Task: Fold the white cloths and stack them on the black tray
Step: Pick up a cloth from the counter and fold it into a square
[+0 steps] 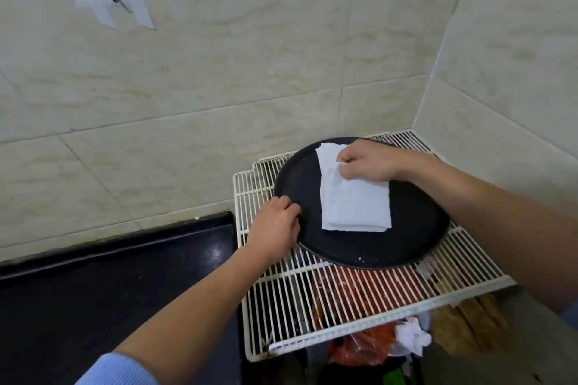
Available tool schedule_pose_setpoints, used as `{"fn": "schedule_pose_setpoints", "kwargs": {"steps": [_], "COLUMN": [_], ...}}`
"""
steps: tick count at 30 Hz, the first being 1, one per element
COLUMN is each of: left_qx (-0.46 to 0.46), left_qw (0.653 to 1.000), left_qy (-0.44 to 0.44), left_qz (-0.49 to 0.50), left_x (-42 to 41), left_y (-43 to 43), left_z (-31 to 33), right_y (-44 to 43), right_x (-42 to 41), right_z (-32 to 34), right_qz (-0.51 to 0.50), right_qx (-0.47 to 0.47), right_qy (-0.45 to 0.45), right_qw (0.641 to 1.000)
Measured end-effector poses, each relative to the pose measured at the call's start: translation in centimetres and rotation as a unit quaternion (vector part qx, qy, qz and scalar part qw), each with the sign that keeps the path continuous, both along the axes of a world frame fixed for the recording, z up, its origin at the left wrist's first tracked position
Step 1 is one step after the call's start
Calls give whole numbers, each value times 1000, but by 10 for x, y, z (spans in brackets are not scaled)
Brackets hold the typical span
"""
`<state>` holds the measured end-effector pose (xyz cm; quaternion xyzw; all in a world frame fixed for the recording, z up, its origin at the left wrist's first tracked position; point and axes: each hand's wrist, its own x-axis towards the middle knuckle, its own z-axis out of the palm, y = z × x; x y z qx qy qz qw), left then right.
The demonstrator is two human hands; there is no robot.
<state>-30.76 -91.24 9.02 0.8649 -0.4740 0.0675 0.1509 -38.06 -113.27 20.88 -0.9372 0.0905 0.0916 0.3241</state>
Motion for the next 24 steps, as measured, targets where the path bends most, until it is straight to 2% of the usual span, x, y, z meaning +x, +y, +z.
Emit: {"fn": "schedule_pose_setpoints", "kwargs": {"steps": [3,7,11,13,18,24], "left_qx": [0,-3,-6,-8,-10,-29], "left_qw": [1000,1000,1000,1000,1000,999], "left_qy": [3,9,7,2,-7,3], "left_qz": [10,20,23,25,26,23], "left_x": [-2,-4,-5,-5,-5,-4], "left_y": [-1,-2,-1,-1,-3,5], "left_z": [-1,0,-1,-2,-3,1], "right_y": [-9,-14,5,19,26,22], "right_x": [13,17,-5,-19,-25,-22], "right_z": [-33,-56,-63,-78,-115,-105], "right_qz": [-21,-41,-53,-35,-6,4], "right_qx": [-14,-132,-252,-276,-256,-247], "right_qy": [20,-11,-144,-165,-63,-63], "right_qw": [999,990,956,946,964,967]}}
